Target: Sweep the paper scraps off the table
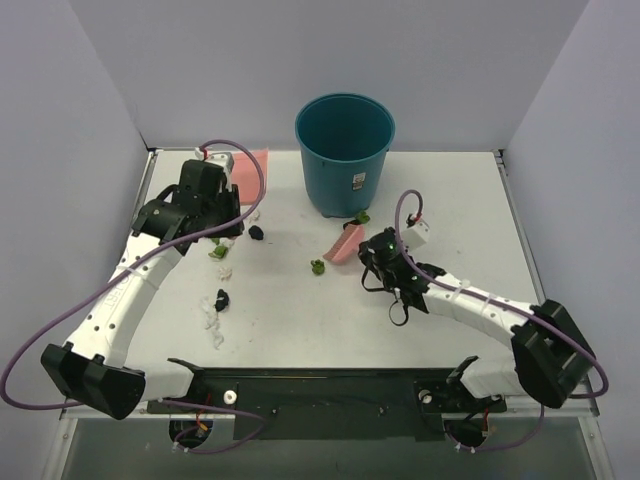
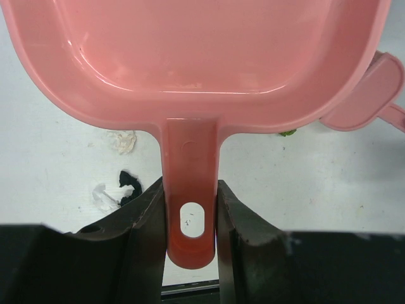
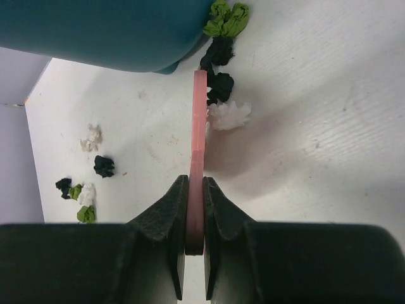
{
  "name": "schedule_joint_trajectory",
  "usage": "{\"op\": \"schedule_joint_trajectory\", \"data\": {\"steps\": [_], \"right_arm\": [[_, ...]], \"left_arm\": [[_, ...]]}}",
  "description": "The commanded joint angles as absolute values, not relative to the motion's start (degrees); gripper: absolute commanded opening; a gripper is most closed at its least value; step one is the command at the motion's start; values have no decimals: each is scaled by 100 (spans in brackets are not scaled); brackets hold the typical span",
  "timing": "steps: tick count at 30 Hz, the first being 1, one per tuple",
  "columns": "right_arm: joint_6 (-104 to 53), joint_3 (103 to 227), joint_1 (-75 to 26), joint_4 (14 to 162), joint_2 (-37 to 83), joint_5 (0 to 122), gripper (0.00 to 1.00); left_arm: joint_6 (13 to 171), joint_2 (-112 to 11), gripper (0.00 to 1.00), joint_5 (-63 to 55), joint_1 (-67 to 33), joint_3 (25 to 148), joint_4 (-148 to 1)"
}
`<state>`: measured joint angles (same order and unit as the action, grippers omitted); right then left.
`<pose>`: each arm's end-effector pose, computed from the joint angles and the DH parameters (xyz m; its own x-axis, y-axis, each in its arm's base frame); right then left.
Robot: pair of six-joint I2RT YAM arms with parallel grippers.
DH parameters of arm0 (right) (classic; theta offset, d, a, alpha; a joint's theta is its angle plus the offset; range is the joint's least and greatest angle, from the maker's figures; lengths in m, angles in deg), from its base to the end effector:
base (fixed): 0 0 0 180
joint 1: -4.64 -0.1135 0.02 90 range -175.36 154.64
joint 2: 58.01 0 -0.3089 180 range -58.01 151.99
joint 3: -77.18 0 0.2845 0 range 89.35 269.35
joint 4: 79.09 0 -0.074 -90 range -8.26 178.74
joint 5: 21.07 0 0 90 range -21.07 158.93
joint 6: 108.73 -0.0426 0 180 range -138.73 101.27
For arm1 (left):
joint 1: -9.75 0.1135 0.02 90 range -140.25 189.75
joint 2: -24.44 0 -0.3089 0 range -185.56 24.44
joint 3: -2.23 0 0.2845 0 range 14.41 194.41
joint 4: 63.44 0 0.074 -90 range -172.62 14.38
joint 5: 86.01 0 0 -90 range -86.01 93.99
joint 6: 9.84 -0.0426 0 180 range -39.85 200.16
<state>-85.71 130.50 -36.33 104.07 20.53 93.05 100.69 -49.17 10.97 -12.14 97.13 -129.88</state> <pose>0.2535 0.1971 0.2526 -0.3985 0.7665 -0.5037 0.1388 0.5932 0.7930 0.2617 -0.0996 0.4307 -0.7180 -0.0867 -0.6907 0.0414 0.9851 -0.1666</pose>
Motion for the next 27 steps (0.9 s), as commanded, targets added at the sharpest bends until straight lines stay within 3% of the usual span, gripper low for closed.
{"op": "schedule_joint_trajectory", "data": {"steps": [1,8,27], "right_arm": [[-8552,12890,-3701,10421,1100,9827,0],[-8569,13408,-3342,10403,1072,10118,0],[-9571,13735,-2506,11194,2566,9846,0]], "left_arm": [[10107,-4711,0,1093,-1187,9562,-12721],[10090,-4833,0,1093,-1187,9509,-12703],[10055,-4939,0,979,-1196,9483,-12721]]}}
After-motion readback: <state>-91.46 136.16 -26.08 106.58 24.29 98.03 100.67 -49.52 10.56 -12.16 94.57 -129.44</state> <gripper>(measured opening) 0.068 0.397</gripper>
